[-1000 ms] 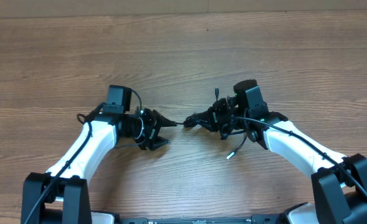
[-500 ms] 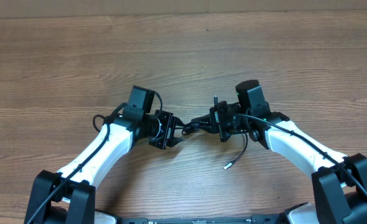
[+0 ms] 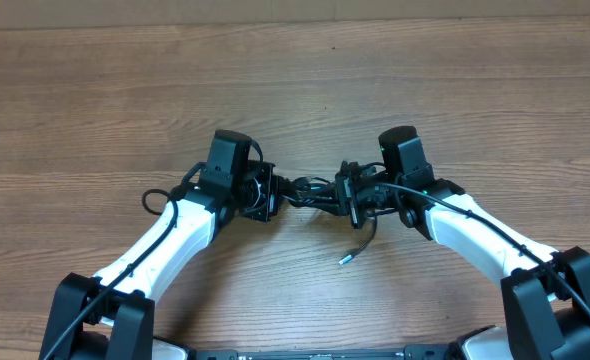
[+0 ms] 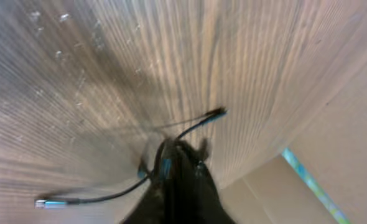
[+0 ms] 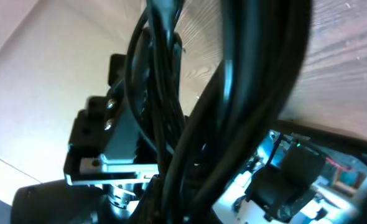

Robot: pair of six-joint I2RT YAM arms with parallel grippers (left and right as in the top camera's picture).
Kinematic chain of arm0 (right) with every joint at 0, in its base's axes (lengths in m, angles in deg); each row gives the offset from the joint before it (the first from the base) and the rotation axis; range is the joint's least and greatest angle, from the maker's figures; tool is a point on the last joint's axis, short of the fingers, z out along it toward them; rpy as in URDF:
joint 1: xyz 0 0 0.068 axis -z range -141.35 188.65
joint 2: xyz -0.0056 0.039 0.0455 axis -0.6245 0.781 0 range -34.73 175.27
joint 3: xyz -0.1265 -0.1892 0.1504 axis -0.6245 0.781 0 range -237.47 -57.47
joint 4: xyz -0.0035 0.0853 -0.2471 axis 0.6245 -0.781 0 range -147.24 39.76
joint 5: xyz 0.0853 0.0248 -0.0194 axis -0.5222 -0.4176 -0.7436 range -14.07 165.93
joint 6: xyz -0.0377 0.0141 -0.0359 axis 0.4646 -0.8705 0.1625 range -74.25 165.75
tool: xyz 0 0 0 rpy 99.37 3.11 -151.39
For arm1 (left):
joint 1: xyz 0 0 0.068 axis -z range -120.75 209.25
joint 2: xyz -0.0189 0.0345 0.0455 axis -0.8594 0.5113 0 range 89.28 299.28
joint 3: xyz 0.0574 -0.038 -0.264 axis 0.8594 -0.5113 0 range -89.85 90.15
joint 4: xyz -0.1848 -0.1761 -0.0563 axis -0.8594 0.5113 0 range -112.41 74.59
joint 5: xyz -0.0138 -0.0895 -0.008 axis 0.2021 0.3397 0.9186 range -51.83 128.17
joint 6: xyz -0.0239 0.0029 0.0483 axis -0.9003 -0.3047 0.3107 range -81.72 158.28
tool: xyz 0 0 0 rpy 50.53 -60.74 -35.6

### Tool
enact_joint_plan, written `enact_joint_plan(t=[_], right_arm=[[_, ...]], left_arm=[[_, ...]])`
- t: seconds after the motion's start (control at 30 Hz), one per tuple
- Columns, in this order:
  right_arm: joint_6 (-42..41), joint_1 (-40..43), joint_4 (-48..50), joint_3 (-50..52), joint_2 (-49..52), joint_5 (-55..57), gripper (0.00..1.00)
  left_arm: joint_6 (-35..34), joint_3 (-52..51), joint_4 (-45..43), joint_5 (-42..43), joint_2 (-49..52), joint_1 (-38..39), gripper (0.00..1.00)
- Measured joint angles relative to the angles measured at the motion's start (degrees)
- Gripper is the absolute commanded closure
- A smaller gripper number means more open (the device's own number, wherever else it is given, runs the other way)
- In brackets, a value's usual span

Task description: Untangle cables

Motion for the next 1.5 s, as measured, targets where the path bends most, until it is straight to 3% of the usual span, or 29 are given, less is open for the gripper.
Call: enact_joint_plan(t=[0.1, 0.23, 0.33, 0.47, 0.63, 0.83, 1.1, 1.13, 1.23, 1.4, 1.47, 1.5], right_arm=[[7.0, -0.2, -0.1, 0.0, 0.0, 0.5, 0.96], [18.9, -0.7, -0.5, 0.0, 0.0, 1.0, 0.97], [27.5, -1.4, -6.0, -1.0, 0.0, 3.3, 0.96], [37.0, -2.3, -22.0, -1.6, -0.1, 10.6, 0.96], [41.2, -2.6, -31.2, -1.7, -0.2, 21.4, 0.96], [46.4, -2.6, -34.8, -1.9, -0.2, 27.7, 0.96], [50.7, 2.0, -53.0, -6.1, -1.0, 38.7, 0.96], [50.9, 3.3, -53.4, -6.3, -1.3, 38.9, 0.95], [51.0, 5.5, -53.0, -6.3, -1.3, 38.8, 0.78], [52.3, 8.7, -47.7, -5.0, -1.3, 36.0, 0.65], [54.0, 9.5, -43.9, -4.3, -1.2, 32.9, 0.56], [55.0, 9.8, -42.1, -4.1, -1.0, 31.2, 0.5]], left_arm=[[3.7, -0.2, -1.4, -1.9, 0.0, -0.1, 0.96], [13.7, -0.2, -5.7, -1.6, 0.0, -2.6, 0.96], [21.8, -0.3, -7.3, 1.0, -0.1, -5.9, 0.96], [28.9, -0.4, -8.1, 1.0, -0.1, -13.4, 0.96], [35.4, -0.9, -8.1, 6.7, -0.1, -18.2, 0.96], [41.4, -0.9, -7.6, 11.0, -0.1, -19.1, 0.96], [47.6, -2.0, -6.4, 20.1, 0.1, -19.5, 0.96], [48.5, -2.0, -6.4, 22.1, 0.1, -19.9, 0.96], [51.1, -2.0, -6.4, 25.9, 0.1, -20.9, 0.96], [55.6, -1.9, -1.7, 24.6, 0.1, -22.2, 0.96], [57.4, -1.7, 1.6, 21.2, 0.1, -22.1, 0.89], [58.2, -1.5, 3.5, 18.4, 0.1, -21.8, 0.8]])
